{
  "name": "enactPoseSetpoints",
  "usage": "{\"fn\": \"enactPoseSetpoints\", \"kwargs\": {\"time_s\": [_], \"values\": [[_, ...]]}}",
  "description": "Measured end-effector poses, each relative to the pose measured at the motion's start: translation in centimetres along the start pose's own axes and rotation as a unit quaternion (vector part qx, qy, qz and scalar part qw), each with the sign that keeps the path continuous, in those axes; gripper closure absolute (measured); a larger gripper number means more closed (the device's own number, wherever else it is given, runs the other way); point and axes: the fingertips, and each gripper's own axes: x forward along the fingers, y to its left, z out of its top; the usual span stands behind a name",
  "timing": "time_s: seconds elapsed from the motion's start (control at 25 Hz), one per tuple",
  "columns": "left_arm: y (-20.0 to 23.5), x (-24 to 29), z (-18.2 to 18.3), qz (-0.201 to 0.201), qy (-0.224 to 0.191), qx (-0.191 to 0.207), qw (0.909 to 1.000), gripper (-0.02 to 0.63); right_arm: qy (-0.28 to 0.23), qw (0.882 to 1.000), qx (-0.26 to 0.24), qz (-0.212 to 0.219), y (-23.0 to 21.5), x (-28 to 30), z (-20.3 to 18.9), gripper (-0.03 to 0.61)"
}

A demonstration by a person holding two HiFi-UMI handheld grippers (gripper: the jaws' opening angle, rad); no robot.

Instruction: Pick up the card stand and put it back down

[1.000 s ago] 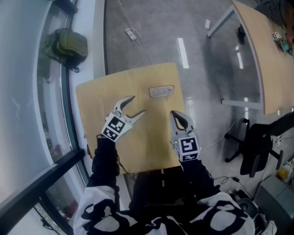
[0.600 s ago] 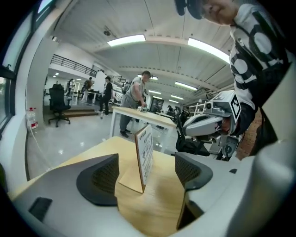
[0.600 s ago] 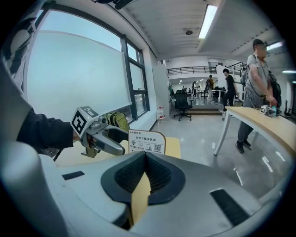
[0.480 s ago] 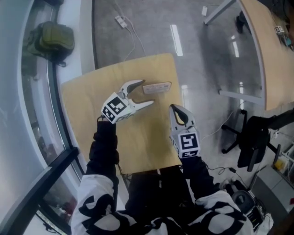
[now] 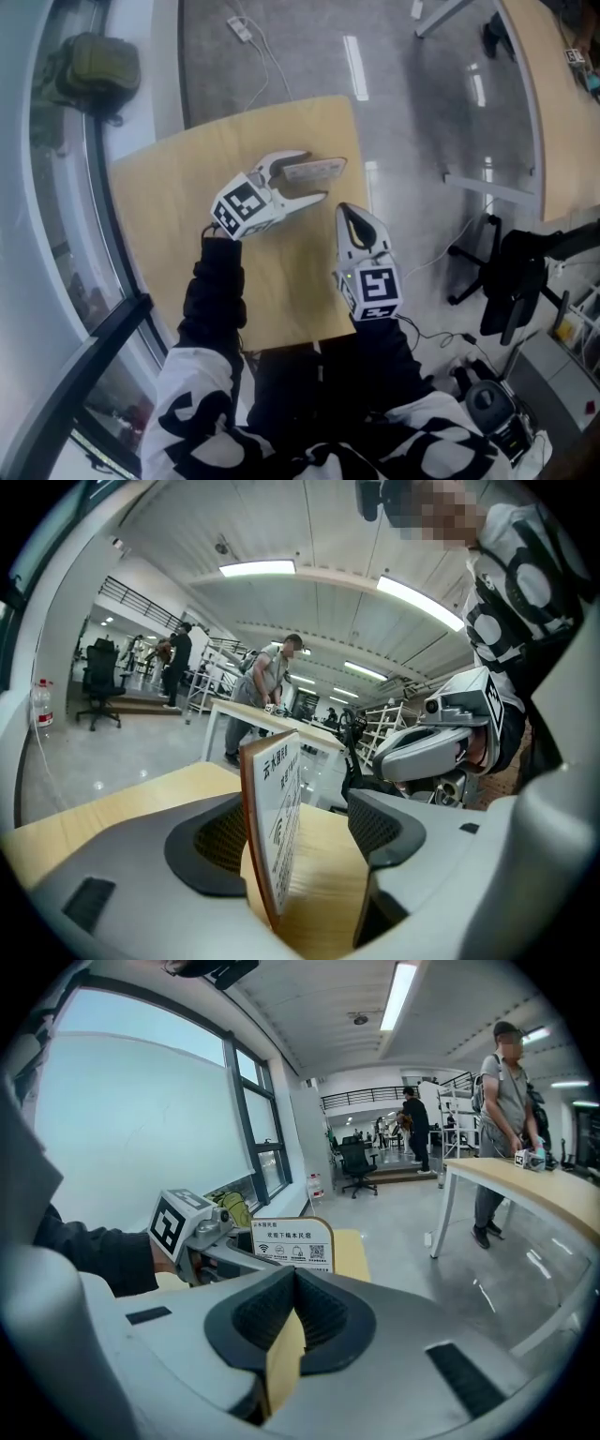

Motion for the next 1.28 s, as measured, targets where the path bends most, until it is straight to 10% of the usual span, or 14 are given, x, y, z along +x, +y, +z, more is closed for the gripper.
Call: {"fn": "enactPoseSetpoints", "kwargs": {"time_s": [0.56,1.28], "values": [[0.9,1.0,1.2,0.017,-0.021,0.003,0.9996,0.569,0.001,1.0,0.011,-0.011,-0.3,-0.5,0.1,0.561],[-4.8,-2.5,1.8,0.019,0.011,-0.008,0.9997,0.591,-0.029,1.0,0.004,0.009,1.5,-4.6,2.0,0.561]]}}
